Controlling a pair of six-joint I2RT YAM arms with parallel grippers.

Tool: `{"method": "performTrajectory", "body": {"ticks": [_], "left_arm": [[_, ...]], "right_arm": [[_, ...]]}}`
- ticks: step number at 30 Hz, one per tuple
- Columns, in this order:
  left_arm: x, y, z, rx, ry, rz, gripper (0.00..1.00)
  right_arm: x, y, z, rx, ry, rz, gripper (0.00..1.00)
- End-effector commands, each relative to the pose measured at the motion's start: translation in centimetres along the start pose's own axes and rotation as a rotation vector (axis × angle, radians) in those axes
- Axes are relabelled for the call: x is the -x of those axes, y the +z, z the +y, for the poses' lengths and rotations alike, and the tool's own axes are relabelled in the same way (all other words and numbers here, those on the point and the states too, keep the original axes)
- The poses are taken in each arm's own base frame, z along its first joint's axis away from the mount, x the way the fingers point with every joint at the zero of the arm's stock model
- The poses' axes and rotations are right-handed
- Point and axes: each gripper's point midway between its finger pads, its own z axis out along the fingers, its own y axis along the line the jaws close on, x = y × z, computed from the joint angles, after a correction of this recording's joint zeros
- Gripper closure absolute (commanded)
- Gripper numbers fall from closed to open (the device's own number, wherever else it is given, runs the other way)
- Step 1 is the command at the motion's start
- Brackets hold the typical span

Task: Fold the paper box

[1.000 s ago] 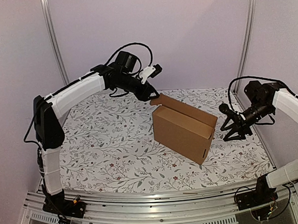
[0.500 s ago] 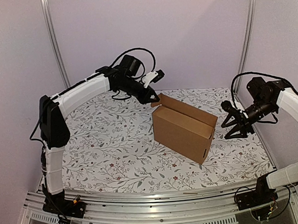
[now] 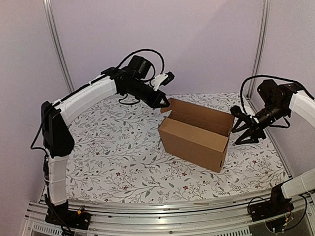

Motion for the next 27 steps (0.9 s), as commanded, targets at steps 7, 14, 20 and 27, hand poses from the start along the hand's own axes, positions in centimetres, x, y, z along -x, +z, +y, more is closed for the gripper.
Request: {"method": "performTrajectory", "body": {"ticks": [7, 14, 20, 27], "left_arm": [[1.3, -1.2, -3.8, 0.017, 0.022, -0.006, 1.00], [0.2, -0.2, -4.3, 0.058, 0.040, 0.030, 1.00], [-0.9, 0.4, -4.6, 0.066, 0.028, 0.047, 1.00], [-0.3, 0.3, -4.8, 0.069, 0.038, 0.028, 1.00]], "right_arm": [[0.4, 0.4, 0.6, 0.021, -0.045, 0.008, 0.43], [-0.8, 0.8, 1.8, 0.028, -0.032, 0.028, 0.43], [0.4, -0.9, 2.8, -0.019, -0.026, 0.009, 0.43], [2.5, -1.7, 3.6, -0.058, -0.074, -0.009, 0.40]]}}
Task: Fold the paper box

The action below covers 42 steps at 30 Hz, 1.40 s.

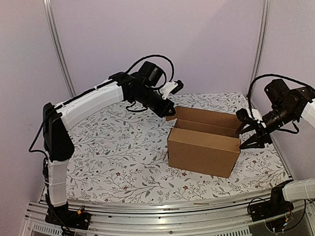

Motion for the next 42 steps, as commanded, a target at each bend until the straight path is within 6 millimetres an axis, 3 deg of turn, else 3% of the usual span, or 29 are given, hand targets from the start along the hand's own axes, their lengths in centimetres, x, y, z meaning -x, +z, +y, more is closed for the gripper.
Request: {"method": "performTrajectory", "body": {"ticks": [1, 4, 8, 14, 19, 23, 28, 36, 39, 42], "left_arm": [[0.9, -1.4, -1.0, 0.001, 0.010, -0.033, 1.00], [0.9, -1.3, -1.2, -0.001, 0.012, -0.032, 1.00], [0.9, -1.2, -1.3, 0.001, 0.016, -0.032, 1.00], [0.9, -1.2, -1.3, 0.000, 0.017, -0.032, 1.00], [0.9, -1.3, -1.3, 0.003, 0.028, -0.033, 1.00], [0.9, -1.3, -1.5, -0.004, 0.029, -0.034, 1.00], [1.1, -1.5, -1.8, -0.012, 0.033, -0.039, 1.00], [1.0, -1.5, -2.3, -0.023, 0.048, -0.039, 1.00], [0.8, -1.5, -2.4, -0.020, 0.051, -0.033, 1.00], [0.7, -1.5, -2.3, -0.015, 0.056, -0.032, 1.00]], "right_arm": [[1.5, -0.1, 0.0, -0.025, -0.022, 0.004, 0.39], [3.0, 0.0, -0.9, -0.069, -0.074, 0.020, 0.33], [3.6, 1.8, -2.5, -0.186, -0.150, 0.145, 0.34], [4.1, 3.4, -1.6, -0.193, -0.276, 0.215, 0.33], [3.3, 5.1, -0.7, -0.212, -0.393, 0.308, 0.32], [2.5, 6.0, -2.4, -0.320, -0.474, 0.410, 0.32], [3.8, 5.5, -4.6, -0.443, -0.480, 0.412, 0.31], [3.5, 6.4, -9.0, -0.636, -0.479, 0.509, 0.30], [4.6, 6.2, -9.1, -0.642, -0.458, 0.474, 0.30], [6.0, 5.3, -7.9, -0.593, -0.436, 0.402, 0.30]]}}
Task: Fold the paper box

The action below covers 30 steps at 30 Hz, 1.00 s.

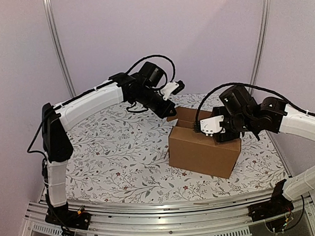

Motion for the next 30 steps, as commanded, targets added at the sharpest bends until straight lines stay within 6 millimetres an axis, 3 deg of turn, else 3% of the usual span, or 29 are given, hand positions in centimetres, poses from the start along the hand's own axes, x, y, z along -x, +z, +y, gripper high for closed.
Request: {"method": "performTrajectory", "body": {"ticks": [1, 7, 10, 12, 14, 15, 19, 23, 27, 30], "left_arm": [[0.6, -1.5, -1.6, -0.020, 0.037, -0.024, 1.00], [0.7, -1.7, -1.8, -0.019, 0.041, -0.031, 1.00], [0.6, -1.8, -1.9, -0.018, 0.044, -0.030, 1.00], [0.5, -1.8, -1.9, -0.017, 0.046, -0.029, 1.00], [0.4, -1.7, -1.8, -0.016, 0.047, -0.025, 1.00], [0.2, -1.6, -1.8, -0.017, 0.047, -0.023, 1.00], [0.1, -1.4, -1.7, -0.012, 0.048, -0.025, 1.00], [0.1, -1.4, -1.8, -0.014, 0.047, -0.026, 1.00], [0.4, -1.5, -1.8, -0.014, 0.051, -0.034, 1.00], [0.5, -1.5, -1.8, -0.018, 0.049, -0.037, 1.00]], "right_arm": [[1.6, -2.4, -0.9, 0.030, 0.057, -0.091, 0.29], [2.5, -4.6, 0.6, 0.174, 0.108, -0.178, 0.29], [2.6, -5.4, 0.2, 0.217, 0.160, -0.209, 0.28], [3.6, -7.0, 0.5, 0.281, 0.182, -0.281, 0.28], [4.6, -8.5, 2.0, 0.373, 0.178, -0.357, 0.29], [4.8, -8.6, 2.8, 0.400, 0.165, -0.367, 0.30], [3.4, -6.0, 3.9, 0.371, 0.100, -0.242, 0.30], [4.5, -7.5, 6.5, 0.453, 0.027, -0.319, 0.27], [6.3, -9.3, 9.8, 0.630, 0.016, -0.432, 0.43], [7.3, -9.1, 11.7, 0.706, -0.013, -0.440, 0.59]]}}
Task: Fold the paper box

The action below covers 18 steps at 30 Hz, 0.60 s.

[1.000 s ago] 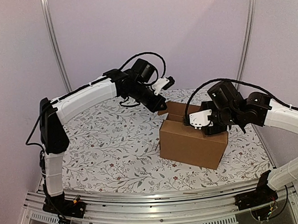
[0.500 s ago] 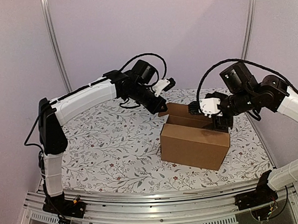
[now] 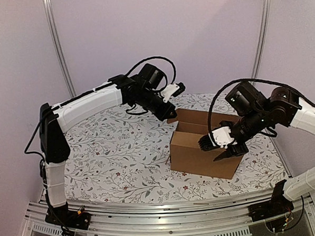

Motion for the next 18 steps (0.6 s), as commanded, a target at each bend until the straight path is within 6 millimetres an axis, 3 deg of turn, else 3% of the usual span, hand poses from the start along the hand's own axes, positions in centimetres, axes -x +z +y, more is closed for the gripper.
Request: {"method": "performTrajectory", "body": {"ticks": [1, 7, 10, 18], "left_arm": [[1.1, -1.4, -1.1, -0.012, 0.028, -0.035, 1.00], [0.8, -1.5, -1.5, -0.020, 0.033, -0.031, 1.00], [0.7, -1.7, -1.8, -0.024, 0.039, -0.029, 1.00], [0.0, -1.9, -3.3, -0.039, 0.064, -0.017, 1.00]], "right_arm": [[1.1, 2.1, 3.5, 0.180, -0.017, -0.034, 0.63], [-0.4, 6.1, 2.0, 0.154, -0.012, 0.081, 0.71], [-1.5, 7.7, -0.6, 0.038, 0.001, 0.158, 0.73], [-3.1, 8.0, -6.5, -0.150, 0.153, 0.236, 0.75]]}}
